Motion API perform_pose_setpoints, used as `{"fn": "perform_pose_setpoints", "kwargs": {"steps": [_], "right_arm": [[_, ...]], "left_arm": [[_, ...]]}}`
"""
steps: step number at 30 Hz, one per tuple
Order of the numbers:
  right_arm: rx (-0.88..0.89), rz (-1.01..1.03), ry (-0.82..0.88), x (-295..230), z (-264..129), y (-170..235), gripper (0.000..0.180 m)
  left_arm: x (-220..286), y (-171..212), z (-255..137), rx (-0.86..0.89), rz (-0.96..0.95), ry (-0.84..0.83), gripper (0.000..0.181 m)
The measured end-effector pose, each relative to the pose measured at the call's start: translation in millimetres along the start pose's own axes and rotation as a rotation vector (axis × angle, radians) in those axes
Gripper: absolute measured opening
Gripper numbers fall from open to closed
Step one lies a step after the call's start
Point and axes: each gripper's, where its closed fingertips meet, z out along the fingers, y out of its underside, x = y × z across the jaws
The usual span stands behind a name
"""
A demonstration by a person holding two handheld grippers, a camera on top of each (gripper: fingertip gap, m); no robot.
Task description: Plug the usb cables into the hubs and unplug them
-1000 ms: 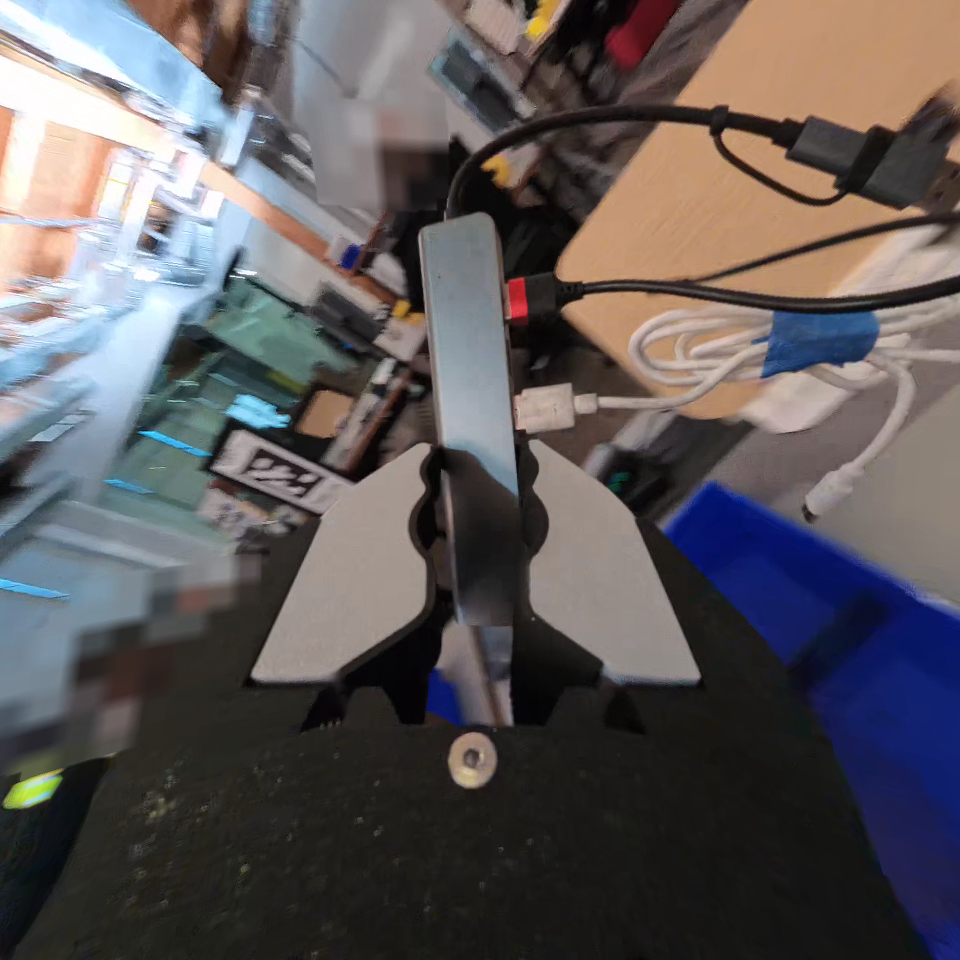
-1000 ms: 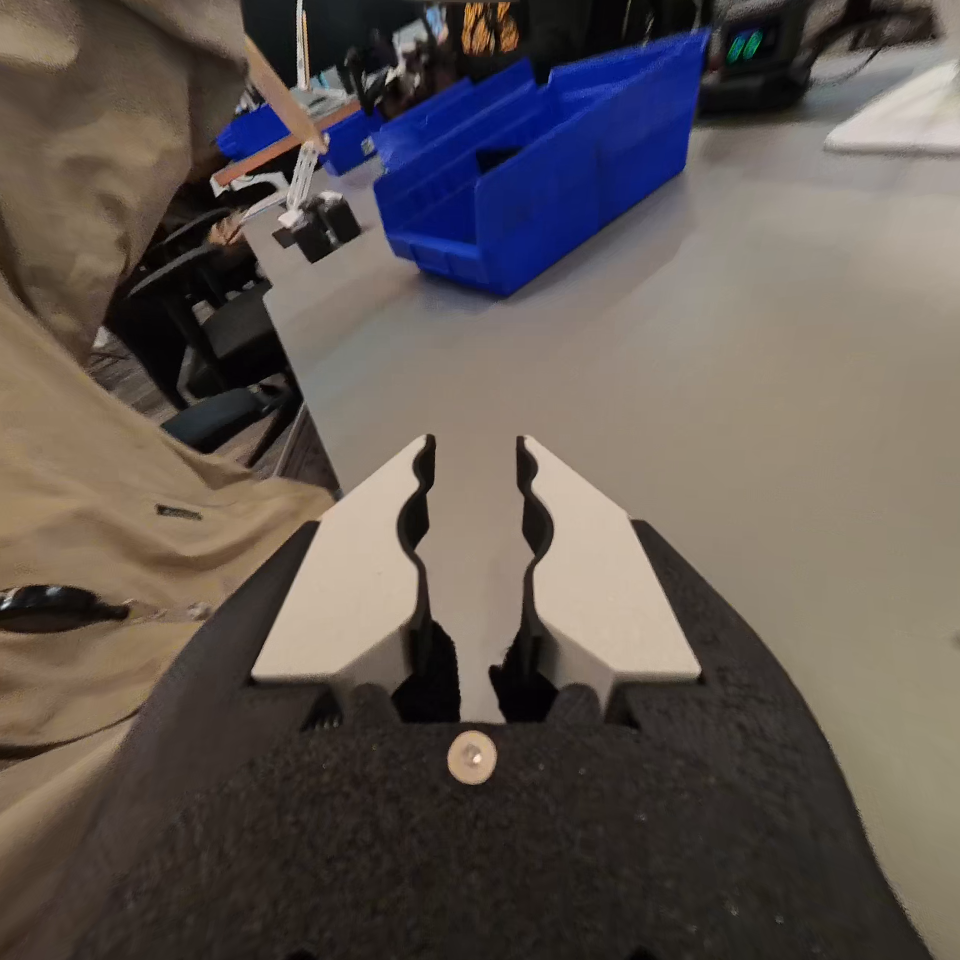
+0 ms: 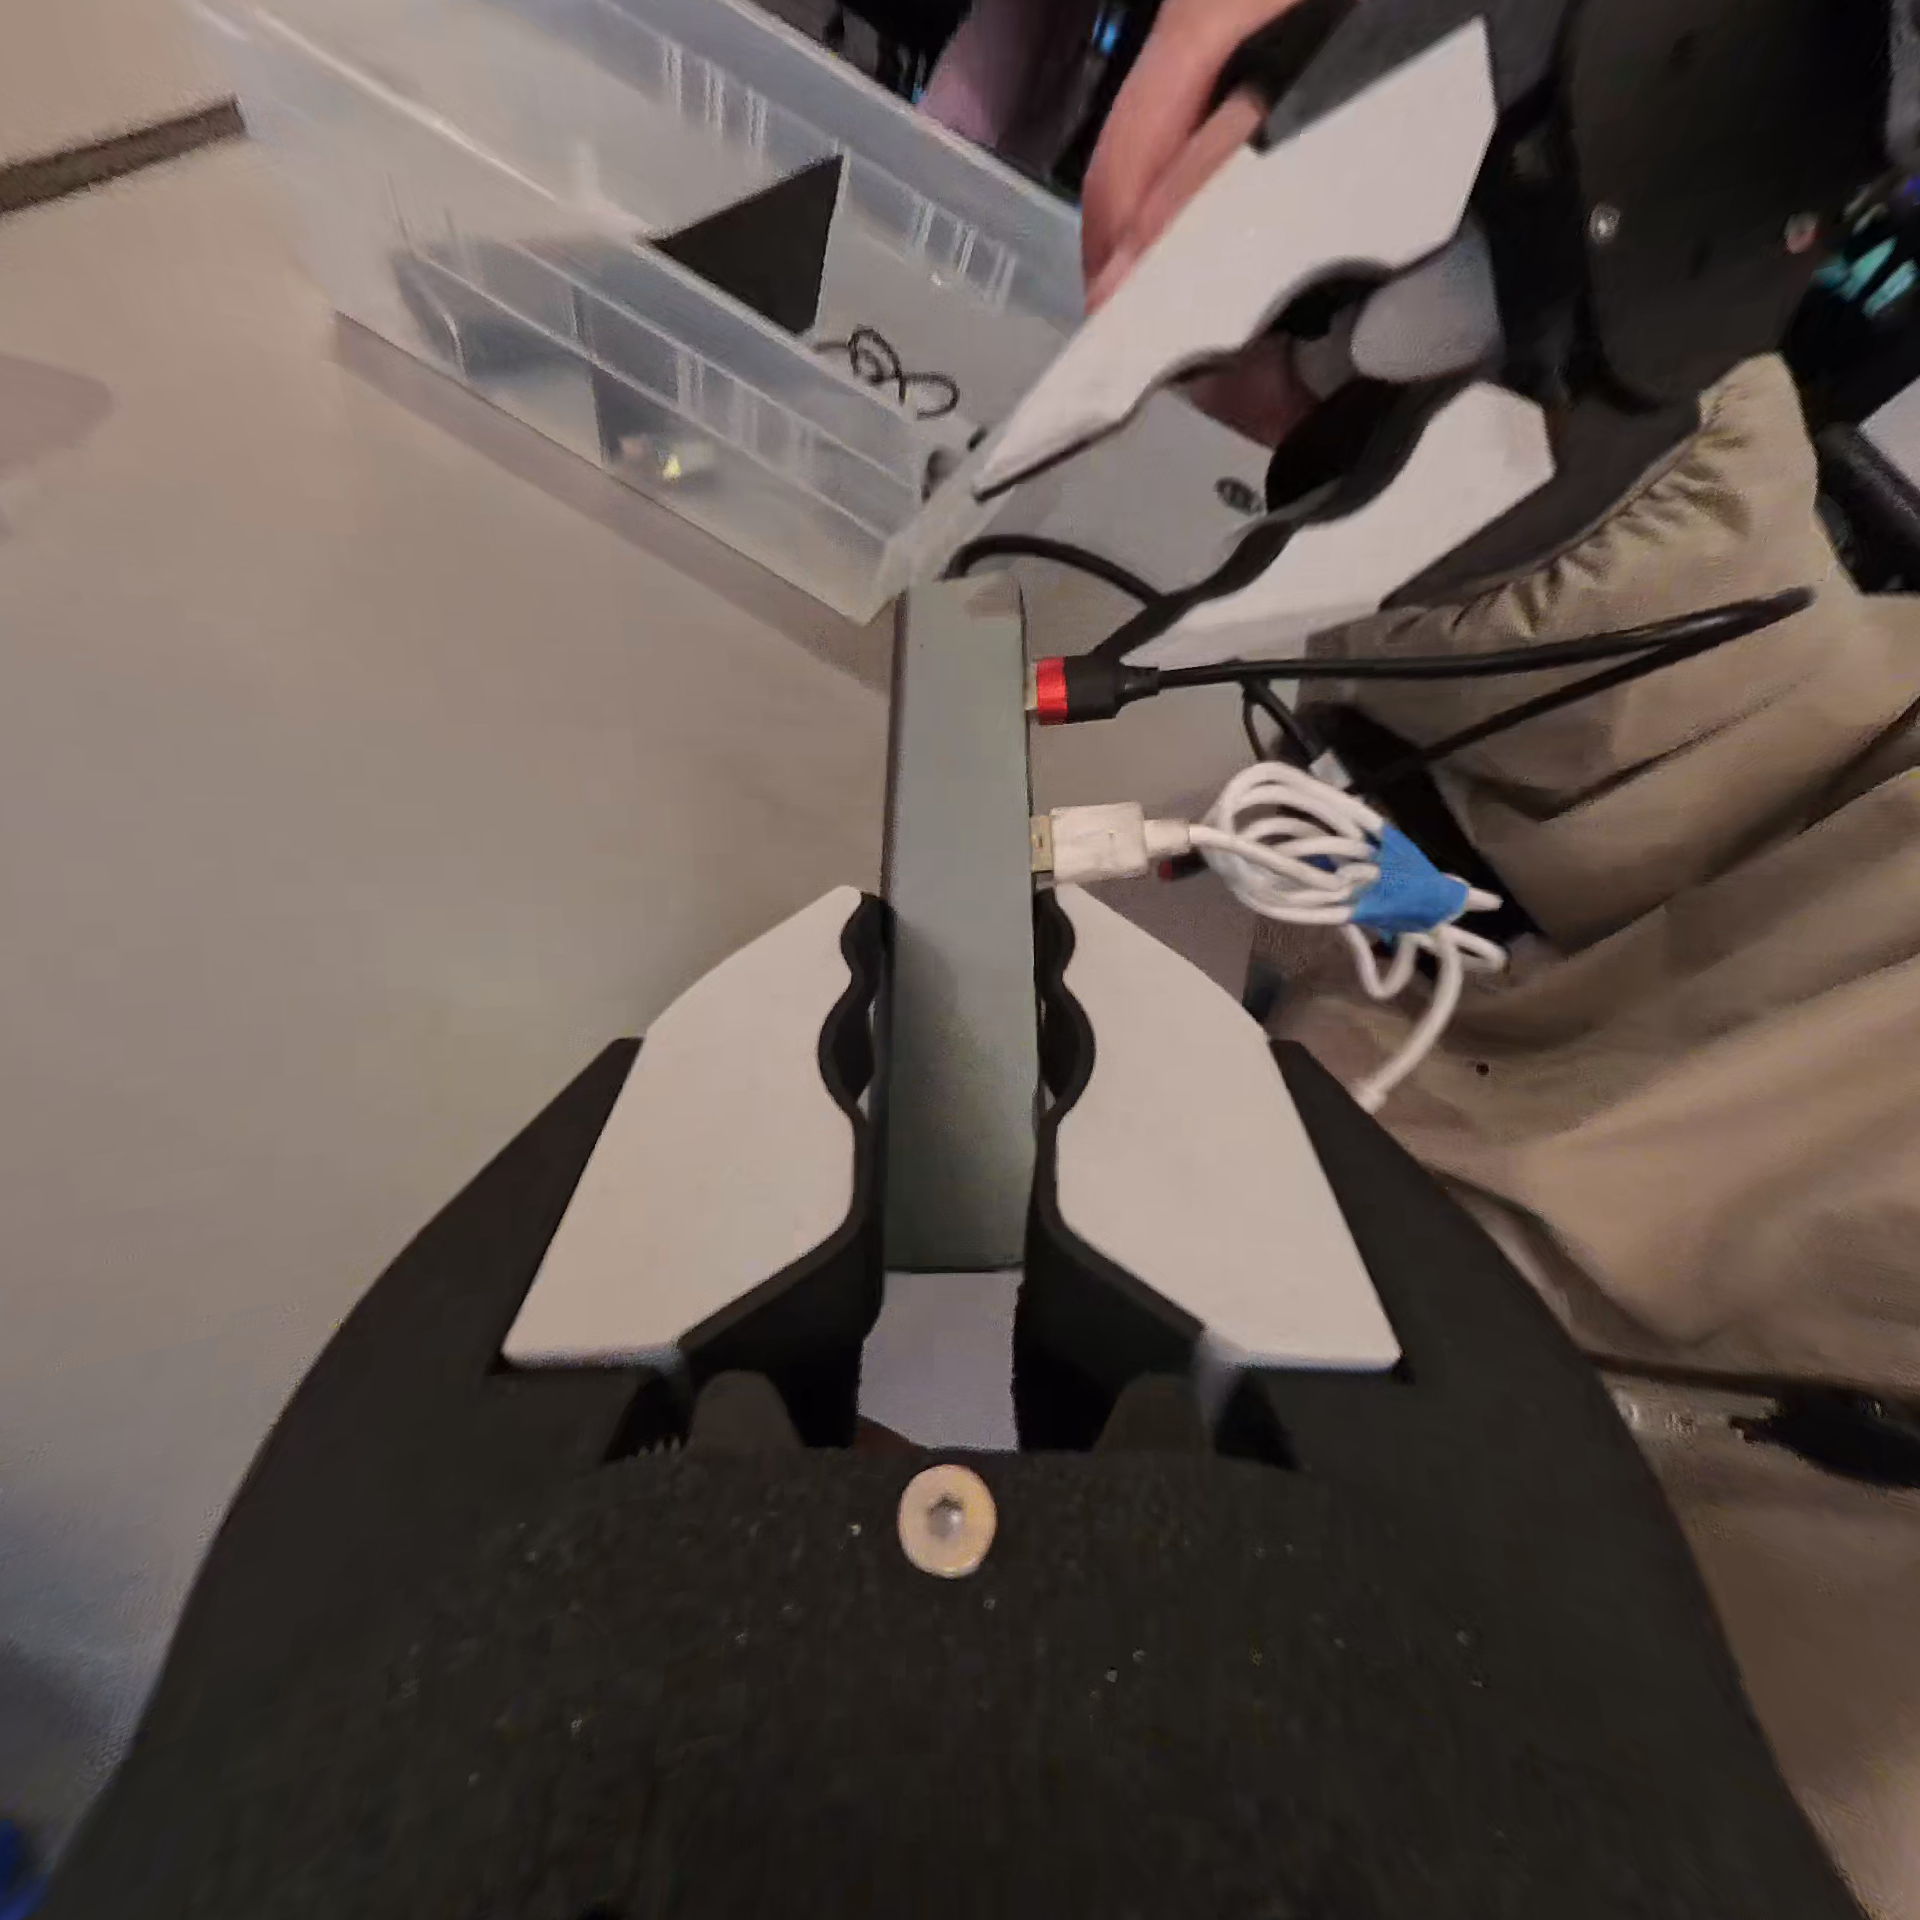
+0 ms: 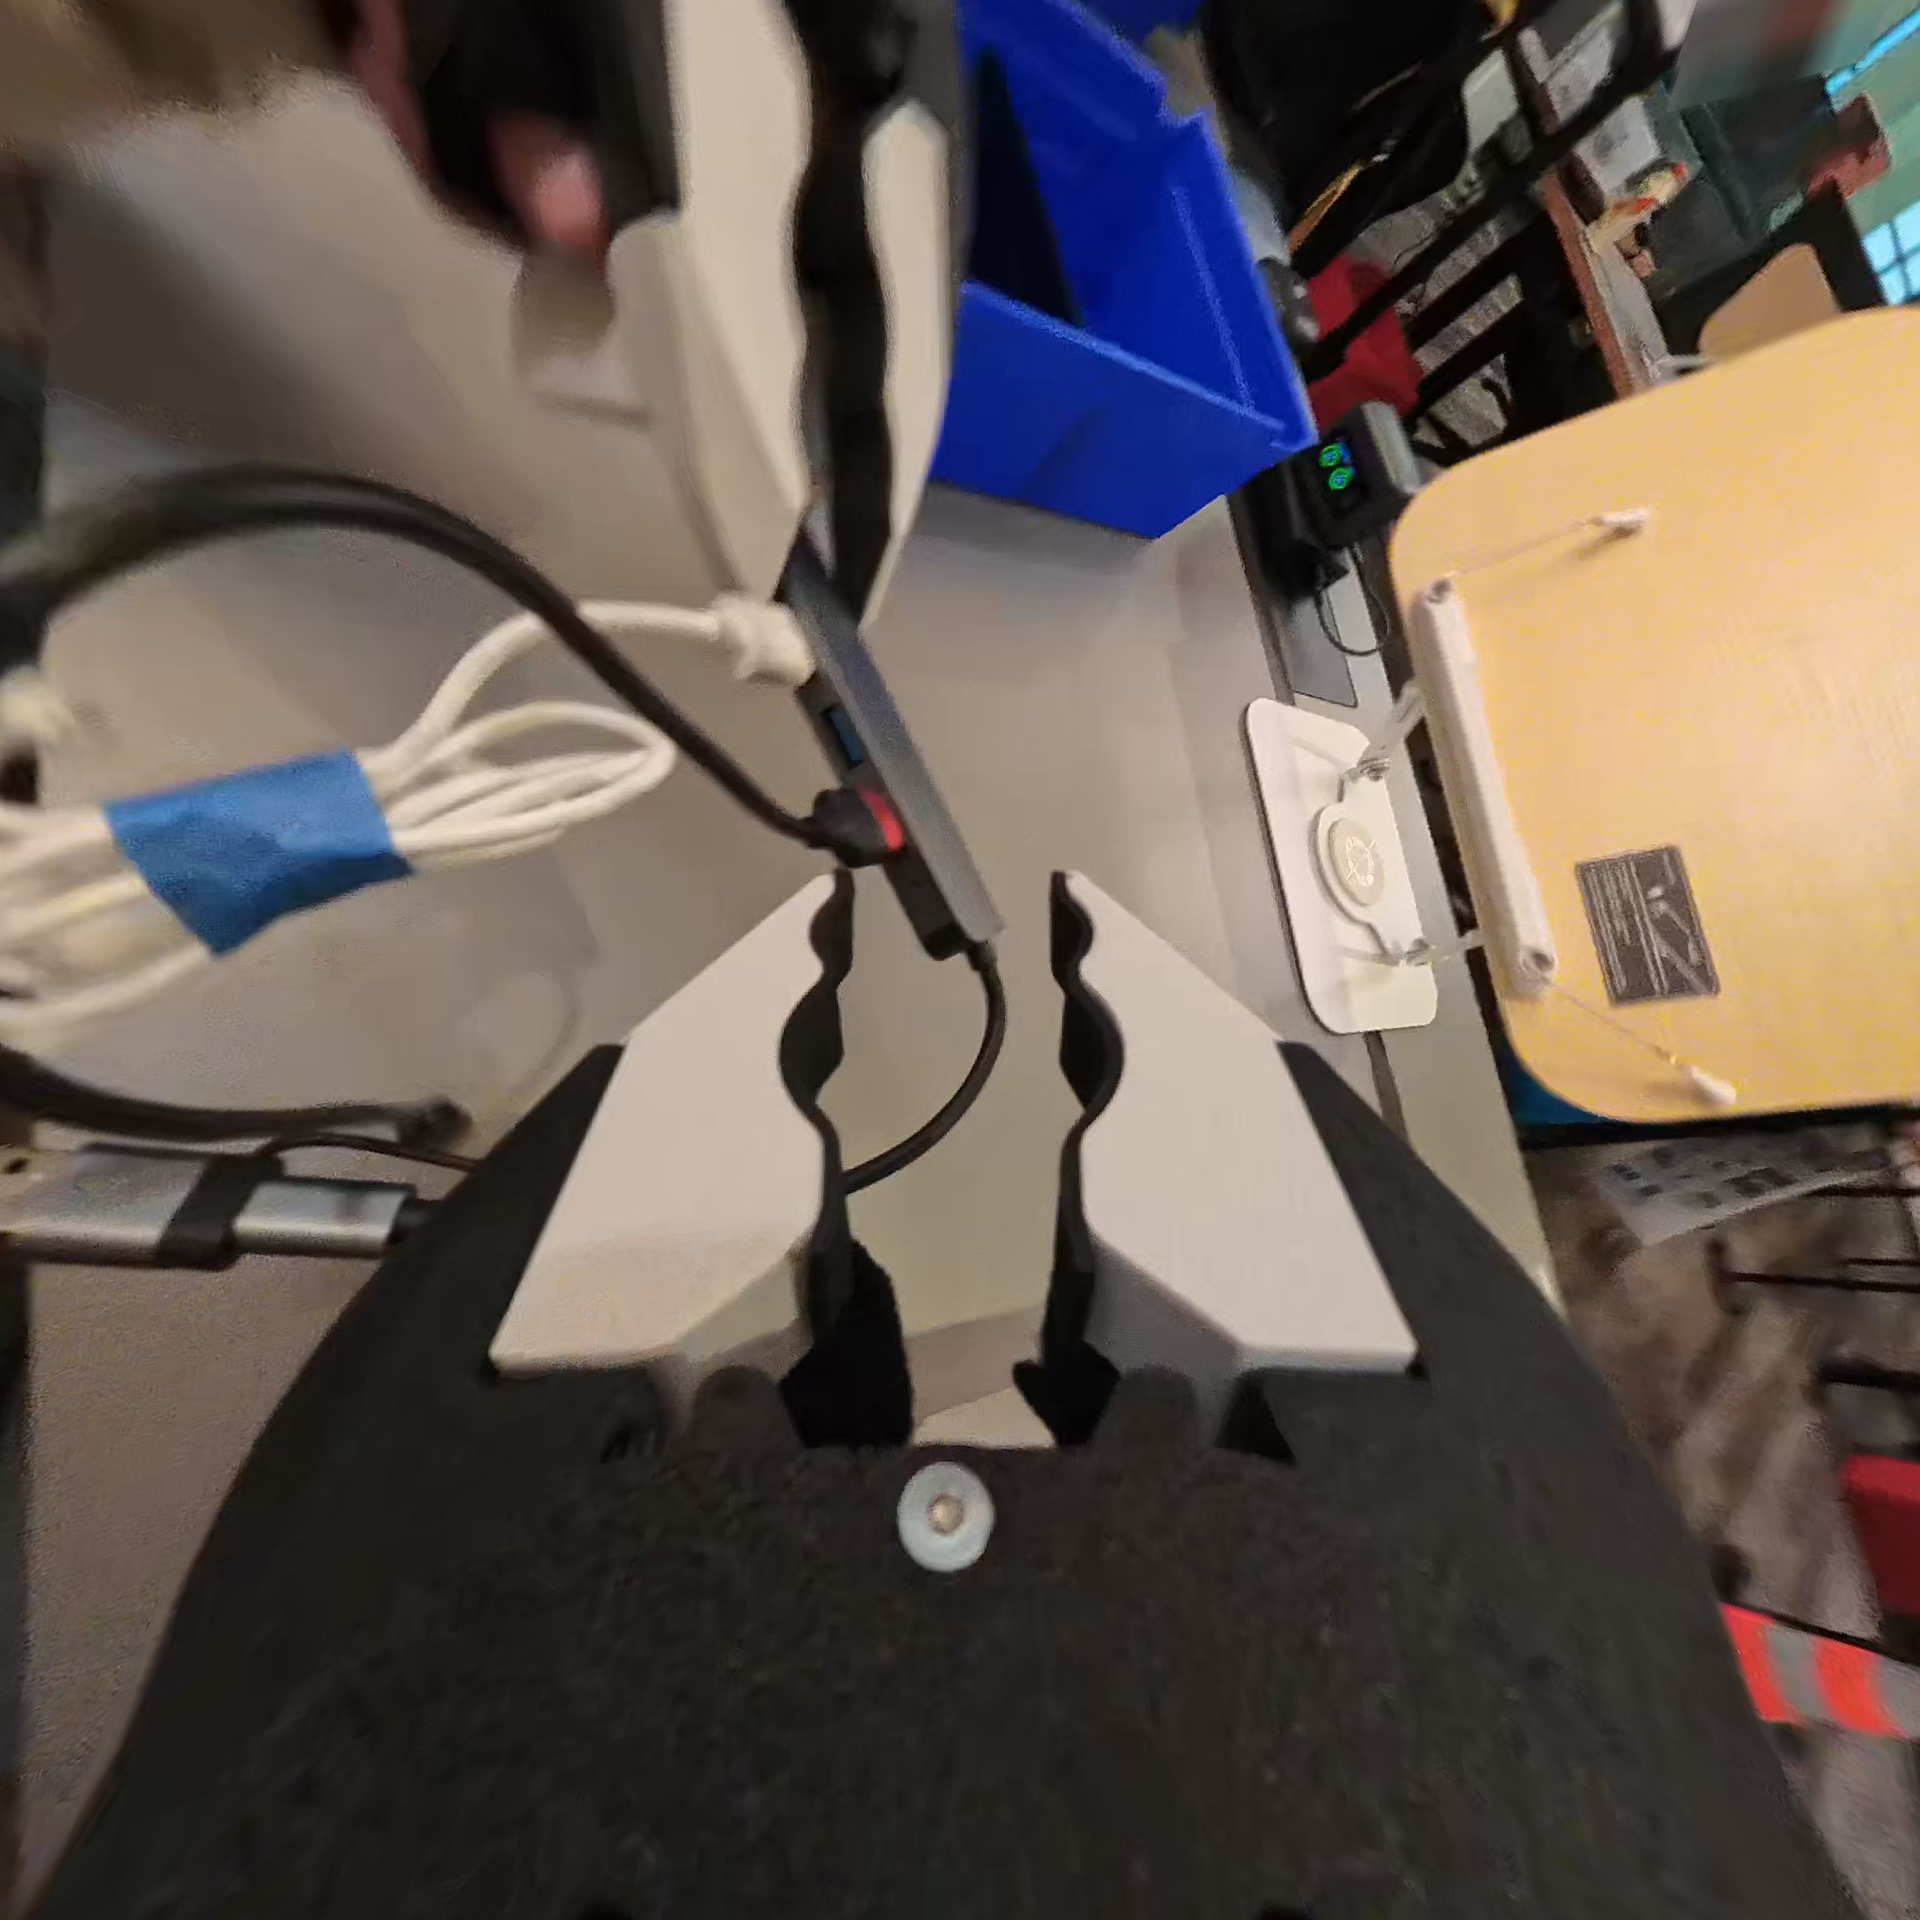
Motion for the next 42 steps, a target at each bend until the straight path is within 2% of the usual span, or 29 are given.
{"fn": "perform_pose_setpoints", "kwargs": {"steps": [3,5,6,8,11,14,16,19,25,31,38,42], "right_arm": [[-0.041,-0.091,-0.010,-19,23,8,0.030],[-0.029,-0.125,0.038,-19,32,8,0.025],[-0.016,-0.158,0.085,-16,35,7,0.012],[0.026,-0.187,0.153,-11,37,3,0.011],[0.049,-0.177,0.137,-11,41,3,0.005],[0.064,-0.184,0.241,7,36,8,0.009],[0.107,-0.154,0.289,18,32,8,0.009],[0.115,-0.171,0.264,12,37,12,0.009],[0.095,-0.245,0.180,-17,54,12,0.009],[0.087,-0.227,0.169,-24,62,13,0.012],[0.100,-0.210,0.164,-22,60,11,0.011],[0.094,-0.209,0.162,-23,61,14,0.011]], "left_arm": [[4,1,-6,-0.004,-0.080,0.104,0.027],[-2,4,-7,-0.002,-0.084,0.089,0.027],[-5,2,-8,0.023,-0.090,0.079,0.027],[-9,-1,-12,0.081,-0.117,0.089,0.027],[-9,-5,-19,0.181,-0.114,0.103,0.027],[-24,-5,-35,0.330,-0.151,0.018,0.053],[-33,7,-41,0.375,-0.238,-0.005,0.057],[-25,21,-29,0.438,-0.342,0.079,0.061],[-16,29,8,0.376,-0.231,0.020,0.058],[-15,18,0,0.502,-0.218,0.002,0.057],[-13,13,-6,0.548,-0.229,0.023,0.052],[-21,16,-10,0.561,-0.272,0.017,0.034]]}}
